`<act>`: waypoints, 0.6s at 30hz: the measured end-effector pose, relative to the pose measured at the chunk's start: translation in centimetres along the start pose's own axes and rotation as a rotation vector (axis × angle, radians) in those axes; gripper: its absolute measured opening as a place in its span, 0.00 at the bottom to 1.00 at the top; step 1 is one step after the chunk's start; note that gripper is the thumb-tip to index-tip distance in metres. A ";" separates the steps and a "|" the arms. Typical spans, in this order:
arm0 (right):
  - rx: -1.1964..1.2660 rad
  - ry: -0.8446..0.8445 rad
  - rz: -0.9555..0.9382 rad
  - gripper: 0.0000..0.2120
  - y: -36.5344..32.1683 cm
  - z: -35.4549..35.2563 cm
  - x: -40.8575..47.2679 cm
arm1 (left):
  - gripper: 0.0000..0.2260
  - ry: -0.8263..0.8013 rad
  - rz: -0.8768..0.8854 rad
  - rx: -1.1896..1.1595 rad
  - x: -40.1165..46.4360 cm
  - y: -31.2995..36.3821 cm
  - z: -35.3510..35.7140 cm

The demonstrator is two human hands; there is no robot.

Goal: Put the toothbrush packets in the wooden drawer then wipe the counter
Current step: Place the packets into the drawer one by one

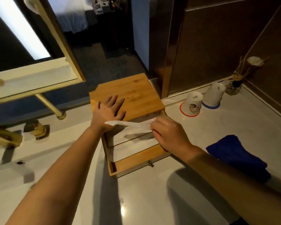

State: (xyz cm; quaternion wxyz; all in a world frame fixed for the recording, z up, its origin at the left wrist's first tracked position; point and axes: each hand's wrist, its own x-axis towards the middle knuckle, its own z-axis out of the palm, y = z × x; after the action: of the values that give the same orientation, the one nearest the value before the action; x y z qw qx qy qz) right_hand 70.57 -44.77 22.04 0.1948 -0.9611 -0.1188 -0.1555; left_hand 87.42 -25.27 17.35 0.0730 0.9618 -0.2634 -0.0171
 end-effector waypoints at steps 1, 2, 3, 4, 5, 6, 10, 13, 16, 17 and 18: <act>-0.058 -0.023 -0.052 0.07 0.0 0.5 -0.3 | 0.27 0.012 0.002 0.000 0.0 0.0 0.0; -0.101 -0.053 -0.102 0.10 -0.2 1.0 -0.5 | 0.27 0.025 0.007 -0.005 0.0 0.0 0.0; -0.141 -0.085 -0.143 0.12 -0.3 1.5 -0.6 | 0.27 0.032 0.010 -0.013 0.0 0.1 -0.1; -0.181 -0.118 -0.164 0.14 -0.5 1.9 -0.6 | 0.27 0.035 0.014 -0.020 -0.1 0.1 -0.1; -0.221 -0.152 -0.173 0.16 -0.6 2.2 -0.5 | 0.27 0.036 0.016 -0.025 -0.1 0.1 -0.1; -0.255 -0.186 -0.171 0.17 -0.6 2.6 -0.5 | 0.27 0.037 0.017 -0.028 -0.1 0.1 0.0; -0.299 -0.335 -0.081 0.21 -0.9 3.3 -0.4 | 0.27 0.046 0.018 -0.018 0.1 -0.1 0.3; -0.236 -0.448 -0.038 0.11 -1.4 3.3 -0.3 | 0.27 0.050 0.018 -0.022 0.0 -0.1 0.3; -0.083 -0.569 0.053 0.10 -1.1 2.5 -0.5 | 0.27 0.055 0.022 -0.032 -0.1 -0.1 0.3; -0.039 -0.564 0.083 0.13 -1.1 2.1 -0.6 | 0.27 0.054 0.024 -0.035 -0.1 -0.1 0.3; -0.030 -0.538 0.086 0.15 -0.8 1.9 -0.6 | 0.27 0.054 0.024 -0.036 -0.1 -0.1 0.3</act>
State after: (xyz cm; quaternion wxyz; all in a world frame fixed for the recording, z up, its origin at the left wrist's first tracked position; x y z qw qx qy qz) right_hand 70.23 -43.33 20.43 0.1484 -0.9748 -0.1231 0.1123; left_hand 87.41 -25.18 17.04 0.0974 0.9572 -0.2726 0.0049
